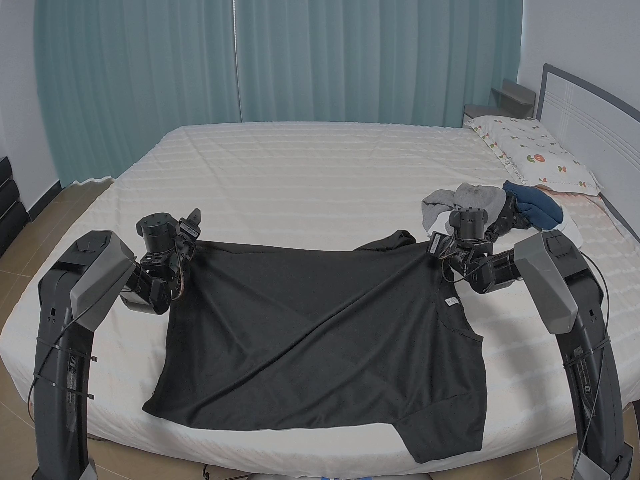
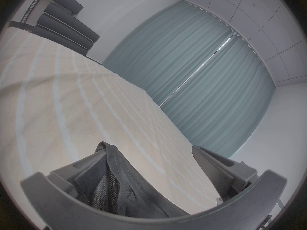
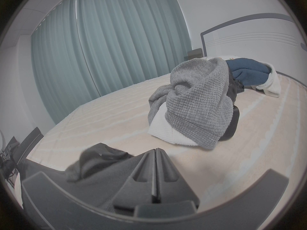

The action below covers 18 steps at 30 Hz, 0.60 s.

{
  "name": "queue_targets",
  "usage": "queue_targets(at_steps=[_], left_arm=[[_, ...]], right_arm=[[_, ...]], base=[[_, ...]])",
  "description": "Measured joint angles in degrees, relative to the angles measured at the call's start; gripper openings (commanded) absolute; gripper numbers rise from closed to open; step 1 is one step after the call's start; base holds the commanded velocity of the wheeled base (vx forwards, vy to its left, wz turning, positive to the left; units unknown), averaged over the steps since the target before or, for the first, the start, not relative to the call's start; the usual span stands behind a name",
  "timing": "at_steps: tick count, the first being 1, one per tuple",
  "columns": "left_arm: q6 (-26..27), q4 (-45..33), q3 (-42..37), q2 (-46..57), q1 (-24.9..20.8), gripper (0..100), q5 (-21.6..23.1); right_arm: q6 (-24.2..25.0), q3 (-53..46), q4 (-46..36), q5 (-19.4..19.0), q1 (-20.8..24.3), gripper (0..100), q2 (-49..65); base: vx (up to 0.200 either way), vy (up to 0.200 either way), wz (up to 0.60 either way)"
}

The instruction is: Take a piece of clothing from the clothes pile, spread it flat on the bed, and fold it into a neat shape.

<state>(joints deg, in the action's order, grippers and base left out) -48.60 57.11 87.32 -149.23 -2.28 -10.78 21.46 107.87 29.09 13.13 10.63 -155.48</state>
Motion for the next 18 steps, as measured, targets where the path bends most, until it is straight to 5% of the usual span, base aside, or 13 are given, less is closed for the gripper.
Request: queue_targets(at_steps=[15, 16, 18], left_arm=[[0.0, -0.4, 2.9, -2.1, 1.4, 100, -0.1], [0.0, -0.5, 3.0, -2.3, 1.4, 100, -0.1], [0.0, -0.5, 3.1, -2.6, 1.4, 100, -0.1]], right_arm=[[0.8, 2.8, 3.3, -0.6, 0.5, 0, -2.5], [0.7, 3.4, 3.3, -0.5, 0.6, 100, -2.8], [0.7, 4.0, 3.3, -0.4, 0.8, 100, -3.4]], base=[[0.000, 0.000, 0.00], [0.000, 0.000, 0.00], [0.000, 0.000, 0.00]])
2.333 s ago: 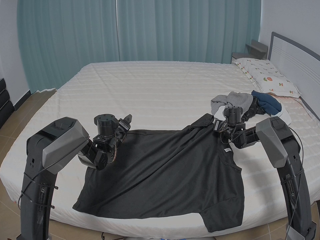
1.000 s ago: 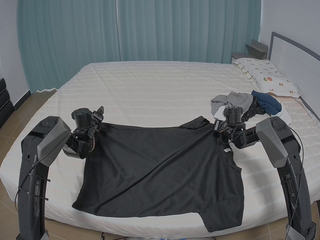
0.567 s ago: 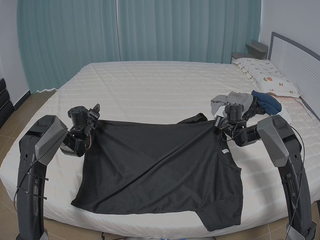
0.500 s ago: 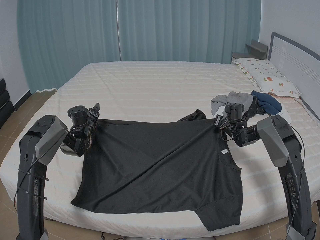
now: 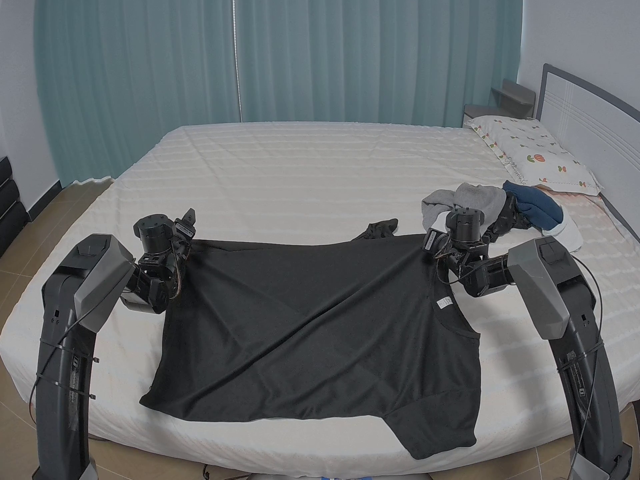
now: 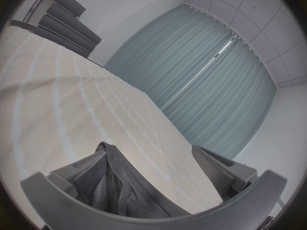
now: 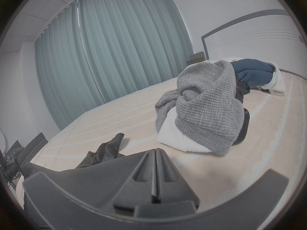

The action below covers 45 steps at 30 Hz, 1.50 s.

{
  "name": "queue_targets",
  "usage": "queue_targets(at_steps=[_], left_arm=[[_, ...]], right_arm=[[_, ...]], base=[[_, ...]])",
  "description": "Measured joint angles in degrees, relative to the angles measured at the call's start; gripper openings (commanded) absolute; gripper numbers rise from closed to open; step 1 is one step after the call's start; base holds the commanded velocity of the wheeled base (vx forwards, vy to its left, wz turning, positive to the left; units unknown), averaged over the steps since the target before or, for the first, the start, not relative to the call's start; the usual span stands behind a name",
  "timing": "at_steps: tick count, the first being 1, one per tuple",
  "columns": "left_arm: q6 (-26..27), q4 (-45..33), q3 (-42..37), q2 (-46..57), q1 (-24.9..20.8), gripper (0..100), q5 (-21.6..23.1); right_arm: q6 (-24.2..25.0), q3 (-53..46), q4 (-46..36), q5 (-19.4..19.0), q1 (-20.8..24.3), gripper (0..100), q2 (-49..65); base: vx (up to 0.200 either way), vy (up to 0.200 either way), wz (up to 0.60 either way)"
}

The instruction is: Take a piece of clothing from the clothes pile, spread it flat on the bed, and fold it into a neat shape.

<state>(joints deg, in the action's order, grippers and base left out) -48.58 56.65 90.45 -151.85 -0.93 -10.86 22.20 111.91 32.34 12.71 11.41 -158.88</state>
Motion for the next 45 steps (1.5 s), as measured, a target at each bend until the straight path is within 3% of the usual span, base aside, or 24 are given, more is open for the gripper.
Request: queue_targets(at_steps=[17, 30, 36, 37, 45], left_arm=[[0.0, 0.3, -0.1, -0.3, -0.1, 100, 0.1], [0.0, 0.0, -0.6, -0.3, -0.1, 100, 0.1], [0.1, 0.0, -0.6, -0.3, -0.1, 100, 0.1], [0.1, 0.0, -0.6, -0.3, -0.1, 100, 0.1], [0.2, 0.0, -0.6, -0.4, -0.1, 100, 0.1]], right_arm=[[1.2, -4.6, -0.1, -0.3, -0.2, 100, 1.8], [2.9, -18.9, -0.7, -10.4, -3.5, 100, 9.0], [3.8, -20.7, -0.6, -11.4, -3.9, 100, 9.8], [4.5, -20.9, -0.6, -11.7, -3.9, 0, 10.0], [6.6, -21.7, -2.0, -12.9, -3.6, 0, 10.9]], base=[[0.000, 0.000, 0.00], [0.000, 0.000, 0.00], [0.000, 0.000, 0.00], [0.000, 0.000, 0.00], [0.000, 0.000, 0.00]])
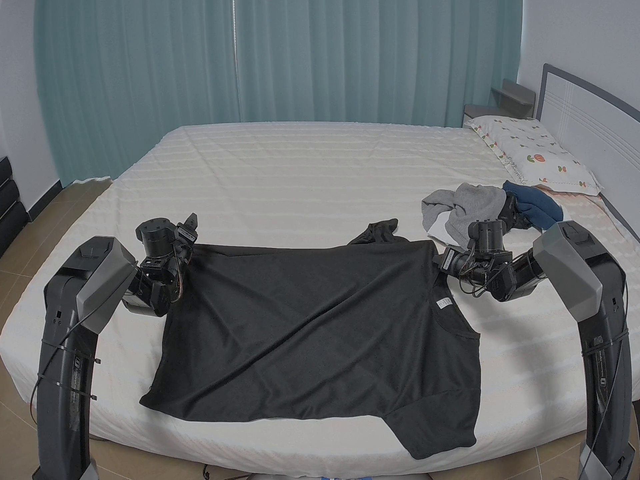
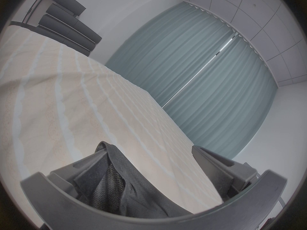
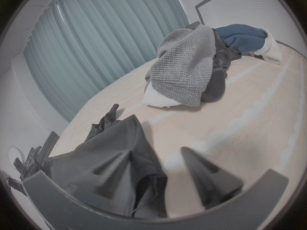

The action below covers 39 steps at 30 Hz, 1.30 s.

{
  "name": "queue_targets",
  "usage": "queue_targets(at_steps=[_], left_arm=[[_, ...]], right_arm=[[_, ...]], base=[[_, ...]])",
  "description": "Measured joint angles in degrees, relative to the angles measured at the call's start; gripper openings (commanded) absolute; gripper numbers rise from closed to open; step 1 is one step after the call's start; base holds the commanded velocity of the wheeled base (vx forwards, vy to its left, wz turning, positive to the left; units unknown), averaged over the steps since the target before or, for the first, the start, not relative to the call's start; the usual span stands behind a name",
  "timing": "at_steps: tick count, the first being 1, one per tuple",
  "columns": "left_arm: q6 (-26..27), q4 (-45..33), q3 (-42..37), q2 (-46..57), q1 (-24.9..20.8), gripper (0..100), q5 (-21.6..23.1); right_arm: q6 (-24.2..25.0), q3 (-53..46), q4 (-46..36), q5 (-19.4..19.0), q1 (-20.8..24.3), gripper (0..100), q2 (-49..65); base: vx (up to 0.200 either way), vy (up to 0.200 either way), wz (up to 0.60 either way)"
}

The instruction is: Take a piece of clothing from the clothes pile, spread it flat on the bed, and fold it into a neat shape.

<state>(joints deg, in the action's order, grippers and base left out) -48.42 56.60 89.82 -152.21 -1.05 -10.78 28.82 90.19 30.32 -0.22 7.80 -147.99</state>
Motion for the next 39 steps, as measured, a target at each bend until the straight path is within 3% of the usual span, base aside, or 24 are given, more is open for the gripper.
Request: queue_targets(at_steps=[24, 25, 39], left_arm=[[0.2, 0.8, 2.5, -0.8, 0.9, 100, -0.2], [0.2, 0.7, 2.6, -0.8, 0.9, 100, -0.2], [0.3, 0.7, 0.0, -0.3, 0.6, 100, -0.2]], right_arm=[[1.3, 0.4, 0.9, 1.1, -0.4, 0, 2.1], [1.3, 0.4, 0.9, 1.1, -0.3, 100, 2.0], [0.6, -2.1, 0.8, 1.3, 0.6, 100, 3.4]], base=[[0.000, 0.000, 0.00], [0.000, 0.000, 0.00], [0.000, 0.000, 0.00]])
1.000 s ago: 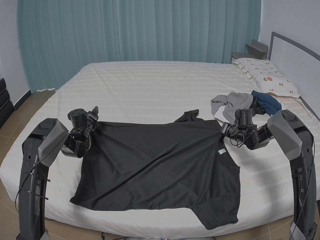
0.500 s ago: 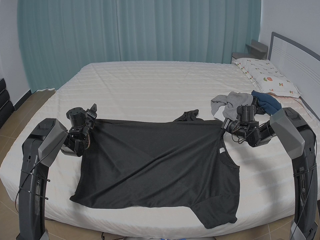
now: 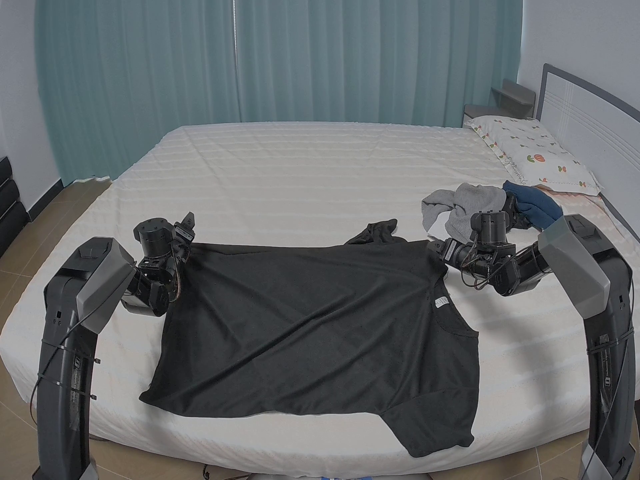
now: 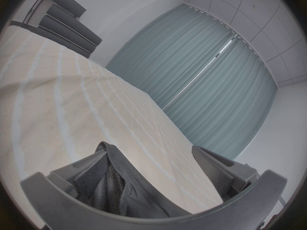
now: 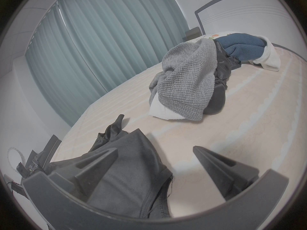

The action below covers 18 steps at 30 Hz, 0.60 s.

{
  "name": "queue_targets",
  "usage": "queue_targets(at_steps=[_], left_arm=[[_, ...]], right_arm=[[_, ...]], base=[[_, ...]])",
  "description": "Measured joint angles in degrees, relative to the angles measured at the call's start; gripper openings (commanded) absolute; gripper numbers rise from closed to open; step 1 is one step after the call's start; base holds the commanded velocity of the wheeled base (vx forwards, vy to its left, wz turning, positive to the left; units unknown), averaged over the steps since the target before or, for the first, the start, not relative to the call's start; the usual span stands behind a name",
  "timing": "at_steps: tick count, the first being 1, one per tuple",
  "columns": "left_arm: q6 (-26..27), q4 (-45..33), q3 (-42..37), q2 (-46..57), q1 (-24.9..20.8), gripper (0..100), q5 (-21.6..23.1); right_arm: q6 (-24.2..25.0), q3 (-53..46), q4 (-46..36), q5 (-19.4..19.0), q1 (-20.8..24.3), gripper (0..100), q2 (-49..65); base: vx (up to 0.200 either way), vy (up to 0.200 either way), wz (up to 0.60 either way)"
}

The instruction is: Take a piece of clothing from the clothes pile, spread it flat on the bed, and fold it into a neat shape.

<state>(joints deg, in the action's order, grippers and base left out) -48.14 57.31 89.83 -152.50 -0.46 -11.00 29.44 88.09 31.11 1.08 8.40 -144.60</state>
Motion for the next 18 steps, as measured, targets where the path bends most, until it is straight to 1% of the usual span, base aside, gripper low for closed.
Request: queue_targets(at_steps=[7, 14, 18], left_arm=[[-0.1, 0.6, -5.4, 3.6, -0.1, 100, 0.0], [0.0, 0.4, -6.8, 5.1, -0.1, 100, 0.5], [0.2, 0.3, -6.9, 5.3, -0.2, 100, 1.0]], right_arm=[[0.4, -7.8, 0.0, -0.8, 0.1, 100, 5.9], [0.8, -14.6, 0.1, -1.0, 1.7, 100, 10.2], [0.9, -15.8, 0.1, -1.1, 2.1, 100, 11.1]], base=[[0.000, 0.000, 0.00], [0.000, 0.000, 0.00], [0.000, 0.000, 0.00]])
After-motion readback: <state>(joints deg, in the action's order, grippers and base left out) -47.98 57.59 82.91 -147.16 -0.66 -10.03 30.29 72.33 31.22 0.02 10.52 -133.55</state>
